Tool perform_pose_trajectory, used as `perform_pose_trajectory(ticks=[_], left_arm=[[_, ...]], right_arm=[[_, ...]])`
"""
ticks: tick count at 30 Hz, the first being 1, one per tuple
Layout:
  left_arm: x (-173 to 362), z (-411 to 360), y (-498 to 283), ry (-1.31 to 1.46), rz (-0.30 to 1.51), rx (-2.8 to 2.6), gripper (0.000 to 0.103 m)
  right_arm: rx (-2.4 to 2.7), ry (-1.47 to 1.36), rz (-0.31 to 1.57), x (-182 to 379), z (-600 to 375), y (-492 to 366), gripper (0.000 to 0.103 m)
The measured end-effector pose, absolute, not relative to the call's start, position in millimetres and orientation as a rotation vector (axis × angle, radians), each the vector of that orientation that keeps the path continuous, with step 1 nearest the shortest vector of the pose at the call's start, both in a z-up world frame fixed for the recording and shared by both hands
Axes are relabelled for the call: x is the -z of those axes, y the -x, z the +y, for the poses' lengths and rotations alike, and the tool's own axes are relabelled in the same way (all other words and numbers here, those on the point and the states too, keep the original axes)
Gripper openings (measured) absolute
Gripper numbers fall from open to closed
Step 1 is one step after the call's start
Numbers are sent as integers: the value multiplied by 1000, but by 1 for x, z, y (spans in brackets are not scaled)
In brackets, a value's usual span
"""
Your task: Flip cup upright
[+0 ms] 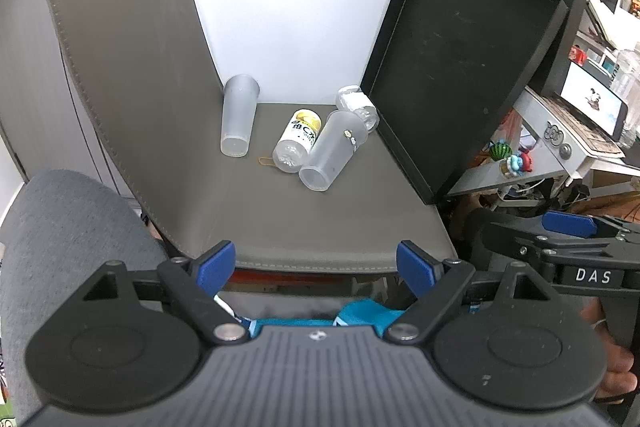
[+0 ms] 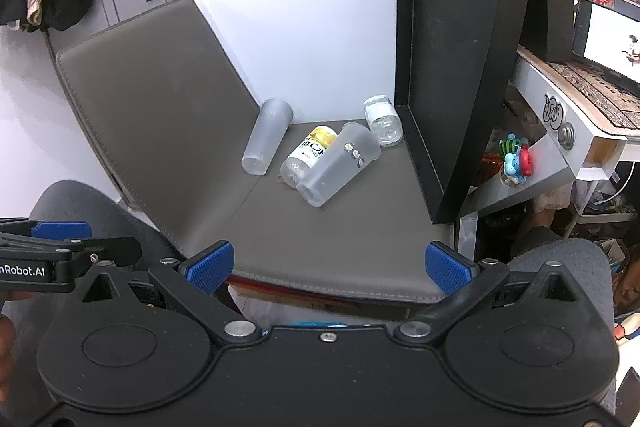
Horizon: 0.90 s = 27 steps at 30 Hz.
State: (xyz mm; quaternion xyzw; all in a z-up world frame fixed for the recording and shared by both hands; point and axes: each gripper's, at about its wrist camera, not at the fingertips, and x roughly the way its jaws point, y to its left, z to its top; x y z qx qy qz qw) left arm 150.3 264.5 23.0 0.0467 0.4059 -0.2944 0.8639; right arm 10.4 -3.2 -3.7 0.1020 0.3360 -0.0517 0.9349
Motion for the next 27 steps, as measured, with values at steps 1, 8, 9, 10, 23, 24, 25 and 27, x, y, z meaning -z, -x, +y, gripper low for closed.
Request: perform_pose_trajectory(ticks=[1, 8, 9, 10, 23, 24, 25, 27], left_arm=[[-23, 263, -153, -100, 853, 617, 87], [-16, 251, -177, -116, 881, 618, 87], [-15, 250, -179, -119, 884, 619, 87], [-13, 248, -183, -123, 887, 621, 87], [2, 217, -227, -140, 934, 633, 87], [4, 214, -231, -144, 940, 636, 87], [5, 211, -233, -146, 945, 637, 87], [9, 207, -239, -152, 957, 641, 87]], right_arm=[[110, -213, 685, 4, -4, -12, 103], [133, -249, 668, 10, -14, -26, 103], [135, -253, 665, 11, -15, -27, 103], [136, -258, 660, 11, -16, -28, 103], [173, -293, 633, 22, -34, -54, 103], [175, -296, 635, 23, -36, -56, 103], [176, -300, 636, 24, -37, -59, 103], [178, -310, 640, 26, -40, -63, 103]])
